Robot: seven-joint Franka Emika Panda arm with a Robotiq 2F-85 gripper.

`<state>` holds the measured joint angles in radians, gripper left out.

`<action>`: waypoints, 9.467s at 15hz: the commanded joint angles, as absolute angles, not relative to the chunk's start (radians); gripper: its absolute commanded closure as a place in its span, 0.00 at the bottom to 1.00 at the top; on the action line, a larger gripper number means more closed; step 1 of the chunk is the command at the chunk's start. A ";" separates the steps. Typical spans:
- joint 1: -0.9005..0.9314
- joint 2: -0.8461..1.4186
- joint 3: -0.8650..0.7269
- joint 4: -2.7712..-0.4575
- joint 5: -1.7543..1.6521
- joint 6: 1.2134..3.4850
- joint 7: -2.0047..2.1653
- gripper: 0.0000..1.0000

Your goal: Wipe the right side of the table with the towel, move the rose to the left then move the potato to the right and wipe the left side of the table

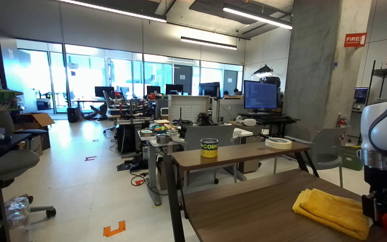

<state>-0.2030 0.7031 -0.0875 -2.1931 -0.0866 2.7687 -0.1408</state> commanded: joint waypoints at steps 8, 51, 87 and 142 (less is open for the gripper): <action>-0.169 0.651 -0.103 -2.211 -0.112 2.640 -0.159 0.07; 0.319 0.995 0.001 -1.378 -0.247 2.221 -0.007 0.29; 0.060 1.017 -0.111 -1.657 -0.191 2.362 0.101 0.00; 0.038 0.873 -0.111 -1.889 -0.356 2.447 0.174 0.00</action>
<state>0.0273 0.9236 -0.1680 -1.7849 -0.3982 2.3091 0.1877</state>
